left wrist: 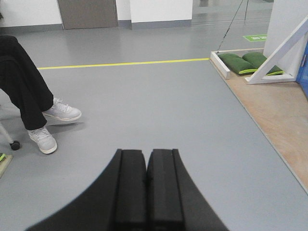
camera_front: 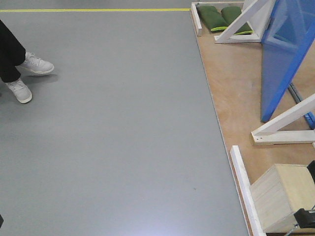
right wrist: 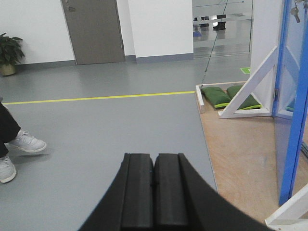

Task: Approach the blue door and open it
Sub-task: 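Drive the base toward the blue door on the wooden platform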

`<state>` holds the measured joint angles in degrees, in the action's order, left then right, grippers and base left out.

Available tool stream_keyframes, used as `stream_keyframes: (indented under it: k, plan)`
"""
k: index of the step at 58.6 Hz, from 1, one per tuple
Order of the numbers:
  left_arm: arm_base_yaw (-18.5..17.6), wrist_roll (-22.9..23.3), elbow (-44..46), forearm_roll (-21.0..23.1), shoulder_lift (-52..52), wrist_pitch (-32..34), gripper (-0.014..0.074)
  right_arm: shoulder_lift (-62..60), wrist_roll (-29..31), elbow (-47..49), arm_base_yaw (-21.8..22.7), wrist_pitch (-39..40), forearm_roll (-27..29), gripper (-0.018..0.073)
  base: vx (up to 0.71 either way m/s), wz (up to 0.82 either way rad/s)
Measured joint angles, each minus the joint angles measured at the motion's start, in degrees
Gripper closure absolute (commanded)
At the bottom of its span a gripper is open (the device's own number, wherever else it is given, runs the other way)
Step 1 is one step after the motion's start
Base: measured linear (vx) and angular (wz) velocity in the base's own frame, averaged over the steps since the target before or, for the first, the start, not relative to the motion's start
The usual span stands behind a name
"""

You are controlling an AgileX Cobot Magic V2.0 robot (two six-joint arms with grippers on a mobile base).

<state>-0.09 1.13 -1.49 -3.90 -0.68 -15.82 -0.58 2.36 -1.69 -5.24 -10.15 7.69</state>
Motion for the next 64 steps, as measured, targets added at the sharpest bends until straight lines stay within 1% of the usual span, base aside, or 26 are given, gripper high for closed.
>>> stream_keyframes:
  k: [64]
  plan:
    - [0.0,0.0,0.0,0.0,0.0,0.0,0.0524,0.0,0.0,0.0,0.0,0.0,0.0,0.0547,0.0,0.0]
